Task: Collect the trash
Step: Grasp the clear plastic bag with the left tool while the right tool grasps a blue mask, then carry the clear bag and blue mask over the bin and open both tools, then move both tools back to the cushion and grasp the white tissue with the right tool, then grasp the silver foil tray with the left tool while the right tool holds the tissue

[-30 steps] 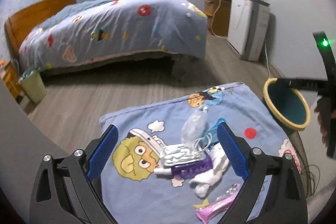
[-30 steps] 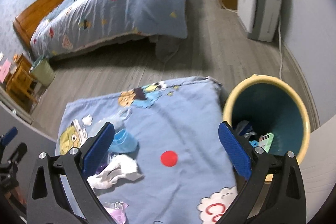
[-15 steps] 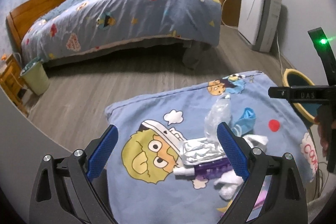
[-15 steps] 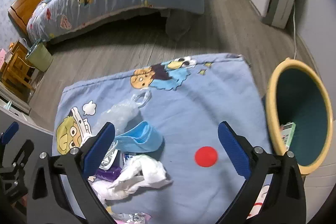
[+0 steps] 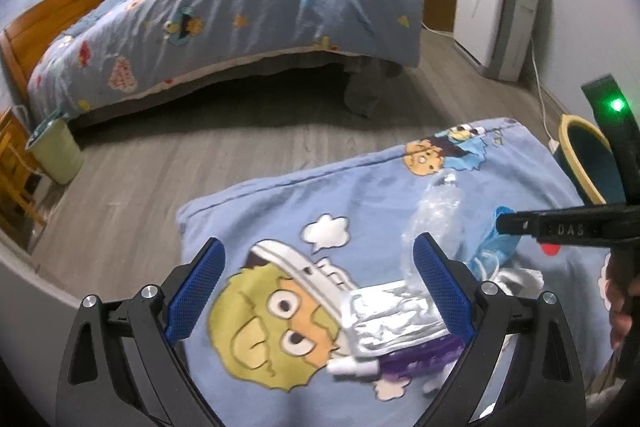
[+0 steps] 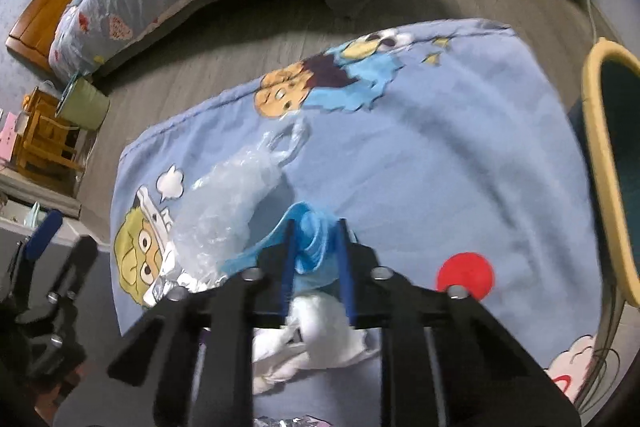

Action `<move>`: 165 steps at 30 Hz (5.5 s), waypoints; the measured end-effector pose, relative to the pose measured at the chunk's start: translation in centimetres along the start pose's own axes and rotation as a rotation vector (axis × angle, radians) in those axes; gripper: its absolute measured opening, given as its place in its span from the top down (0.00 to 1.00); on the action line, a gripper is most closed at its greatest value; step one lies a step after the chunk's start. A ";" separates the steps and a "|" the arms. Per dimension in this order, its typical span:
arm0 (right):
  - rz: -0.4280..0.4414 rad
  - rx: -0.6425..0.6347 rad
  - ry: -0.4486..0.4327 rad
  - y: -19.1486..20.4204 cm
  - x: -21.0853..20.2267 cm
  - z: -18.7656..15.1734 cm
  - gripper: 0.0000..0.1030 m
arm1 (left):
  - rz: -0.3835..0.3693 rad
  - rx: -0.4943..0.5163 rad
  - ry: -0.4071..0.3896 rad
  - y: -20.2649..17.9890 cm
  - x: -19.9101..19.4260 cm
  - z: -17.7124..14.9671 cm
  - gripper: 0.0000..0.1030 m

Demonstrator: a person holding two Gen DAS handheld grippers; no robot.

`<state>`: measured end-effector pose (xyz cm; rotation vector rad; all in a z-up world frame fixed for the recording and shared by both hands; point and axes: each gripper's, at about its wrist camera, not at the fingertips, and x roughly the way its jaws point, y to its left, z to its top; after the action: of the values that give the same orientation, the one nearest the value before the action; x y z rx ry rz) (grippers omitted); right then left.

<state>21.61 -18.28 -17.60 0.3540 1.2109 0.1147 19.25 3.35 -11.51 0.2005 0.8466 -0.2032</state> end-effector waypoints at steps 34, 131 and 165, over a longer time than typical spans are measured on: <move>-0.087 -0.064 -0.211 -5.9 -11.3 1.3 0.87 | -0.188 0.054 0.007 -8.2 0.7 3.6 0.90; -0.098 -0.146 -0.246 -2.4 -10.6 -3.4 0.05 | 0.021 -0.112 -0.157 -0.4 -13.6 -2.1 0.05; 0.016 -0.171 0.098 0.3 0.3 -4.8 0.94 | 0.032 -0.037 0.079 -0.9 -1.6 -4.3 0.05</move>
<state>17.28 -16.95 -19.26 0.2106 1.2853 0.2501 14.90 3.77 -13.22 0.1881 0.9241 -0.1502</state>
